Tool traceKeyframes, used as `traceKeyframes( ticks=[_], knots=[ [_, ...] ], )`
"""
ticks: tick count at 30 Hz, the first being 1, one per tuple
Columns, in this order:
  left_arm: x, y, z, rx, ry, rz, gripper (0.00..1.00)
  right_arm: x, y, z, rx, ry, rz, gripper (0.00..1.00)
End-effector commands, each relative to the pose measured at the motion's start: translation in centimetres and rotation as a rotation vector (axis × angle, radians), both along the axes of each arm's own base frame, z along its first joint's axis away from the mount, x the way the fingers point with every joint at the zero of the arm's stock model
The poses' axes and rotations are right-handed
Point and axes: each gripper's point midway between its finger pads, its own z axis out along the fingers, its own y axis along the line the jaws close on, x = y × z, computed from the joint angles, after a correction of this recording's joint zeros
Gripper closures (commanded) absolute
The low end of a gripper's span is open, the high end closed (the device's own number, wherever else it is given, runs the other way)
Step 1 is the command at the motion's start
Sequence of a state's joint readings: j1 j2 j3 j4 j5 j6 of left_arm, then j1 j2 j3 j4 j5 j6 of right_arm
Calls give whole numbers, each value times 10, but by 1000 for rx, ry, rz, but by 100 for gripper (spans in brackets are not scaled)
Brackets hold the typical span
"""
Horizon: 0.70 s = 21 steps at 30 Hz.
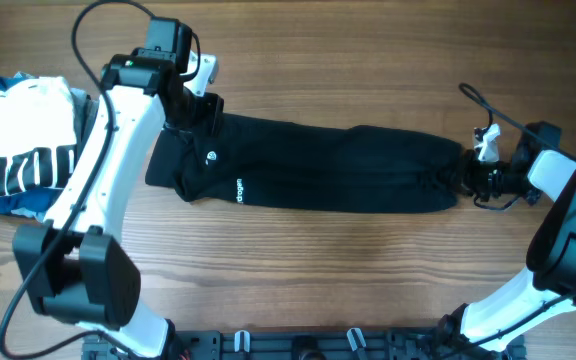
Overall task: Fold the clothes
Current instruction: 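Fold the shirt's right end leftward toward the left gripper with the right gripper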
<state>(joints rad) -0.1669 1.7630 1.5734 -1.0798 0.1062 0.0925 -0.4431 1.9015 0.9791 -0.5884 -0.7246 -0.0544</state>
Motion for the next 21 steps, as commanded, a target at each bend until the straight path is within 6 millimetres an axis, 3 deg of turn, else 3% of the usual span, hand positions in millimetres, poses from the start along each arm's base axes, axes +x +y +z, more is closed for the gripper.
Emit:
traceKeyframes(
  ticks=[1,3,5,8,10,11,17,21],
  knots=[
    [1,0,10,-20,-25,6,42,18,-33,35,-127,-32,-117,96],
    [1,0,10,-20,-25,6,43,22,-52,62,-226,-70,-178,96],
    [1,0,10,-20,-25,6,43,23,-58,85,-274,-121,-210,96],
    [2,0,11,-22,-30,6,42,31,-28,130,-220,-270,-143,96],
    [2,0,12,-22,-33,6,42,36,4,146,-215,-322,-73,96],
    [2,0,12,-23,-34,6,42,36,14,147,-216,-324,-54,96],
    [2,0,24,-30,-70,10,41,33,133,128,-227,-216,68,96],
    [2,0,29,-37,-83,23,40,24,177,104,-259,-139,80,96]
  ],
)
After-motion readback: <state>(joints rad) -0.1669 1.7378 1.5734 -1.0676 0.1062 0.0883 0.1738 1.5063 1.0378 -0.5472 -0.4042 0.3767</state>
